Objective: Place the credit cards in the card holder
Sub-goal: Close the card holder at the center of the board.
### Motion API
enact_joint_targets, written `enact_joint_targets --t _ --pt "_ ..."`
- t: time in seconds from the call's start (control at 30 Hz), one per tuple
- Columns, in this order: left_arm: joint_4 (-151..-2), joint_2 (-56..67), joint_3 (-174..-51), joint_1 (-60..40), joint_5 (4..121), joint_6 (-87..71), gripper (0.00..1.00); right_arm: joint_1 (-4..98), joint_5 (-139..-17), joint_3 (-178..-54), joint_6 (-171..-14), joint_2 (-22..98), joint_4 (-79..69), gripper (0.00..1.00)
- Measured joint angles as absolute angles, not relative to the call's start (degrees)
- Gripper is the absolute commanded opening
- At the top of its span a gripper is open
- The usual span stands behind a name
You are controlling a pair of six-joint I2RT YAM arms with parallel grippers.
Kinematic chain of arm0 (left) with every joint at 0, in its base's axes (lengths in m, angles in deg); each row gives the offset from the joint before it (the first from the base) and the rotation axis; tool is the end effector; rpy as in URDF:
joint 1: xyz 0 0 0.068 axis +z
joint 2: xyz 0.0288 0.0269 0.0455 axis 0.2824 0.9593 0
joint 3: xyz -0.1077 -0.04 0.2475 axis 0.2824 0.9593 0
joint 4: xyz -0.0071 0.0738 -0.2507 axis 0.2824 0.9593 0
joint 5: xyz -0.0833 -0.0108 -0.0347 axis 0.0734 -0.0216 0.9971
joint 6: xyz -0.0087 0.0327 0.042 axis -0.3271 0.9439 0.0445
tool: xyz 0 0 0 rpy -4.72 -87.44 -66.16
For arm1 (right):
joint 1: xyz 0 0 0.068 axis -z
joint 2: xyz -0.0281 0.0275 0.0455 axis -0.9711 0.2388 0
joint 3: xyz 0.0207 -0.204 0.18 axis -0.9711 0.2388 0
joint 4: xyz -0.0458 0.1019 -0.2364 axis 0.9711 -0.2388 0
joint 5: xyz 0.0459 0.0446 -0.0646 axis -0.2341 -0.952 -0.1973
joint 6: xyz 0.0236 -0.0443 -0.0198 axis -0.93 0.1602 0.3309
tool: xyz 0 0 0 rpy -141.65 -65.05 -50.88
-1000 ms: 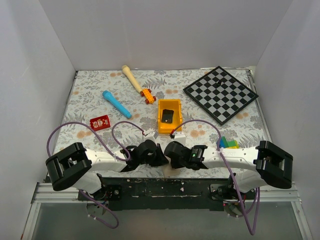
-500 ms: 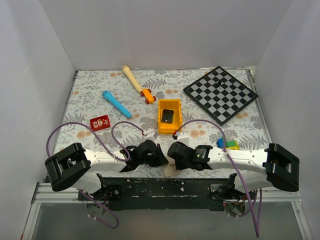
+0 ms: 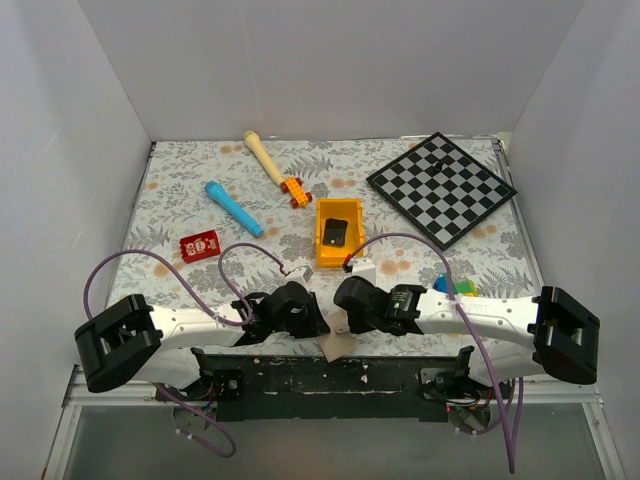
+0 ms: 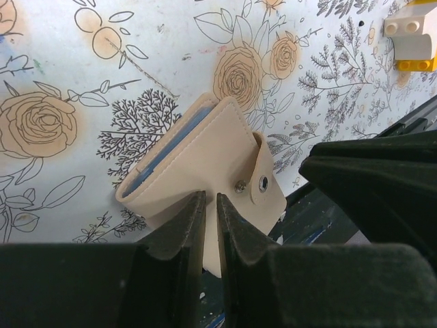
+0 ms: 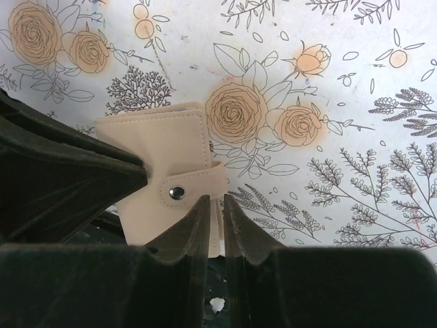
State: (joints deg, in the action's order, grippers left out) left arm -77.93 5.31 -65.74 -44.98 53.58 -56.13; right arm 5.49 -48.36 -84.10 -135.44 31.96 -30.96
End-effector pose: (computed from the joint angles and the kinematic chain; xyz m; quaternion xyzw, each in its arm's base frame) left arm 0.1115 -0.2032 0.1418 0.0126 0.9272 -0.3224 0.1905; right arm 0.0951 0.2312 0.2026 -0.1211 0.9361 0.1475 0.2954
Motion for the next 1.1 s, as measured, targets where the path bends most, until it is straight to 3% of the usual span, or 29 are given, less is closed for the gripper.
enact_joint_targets --t 1.1 --pt "-76.95 3.84 -64.78 -45.22 53.58 -55.62 0.15 7.61 -55.47 -85.04 -132.55 35.42 -25.06 0.22"
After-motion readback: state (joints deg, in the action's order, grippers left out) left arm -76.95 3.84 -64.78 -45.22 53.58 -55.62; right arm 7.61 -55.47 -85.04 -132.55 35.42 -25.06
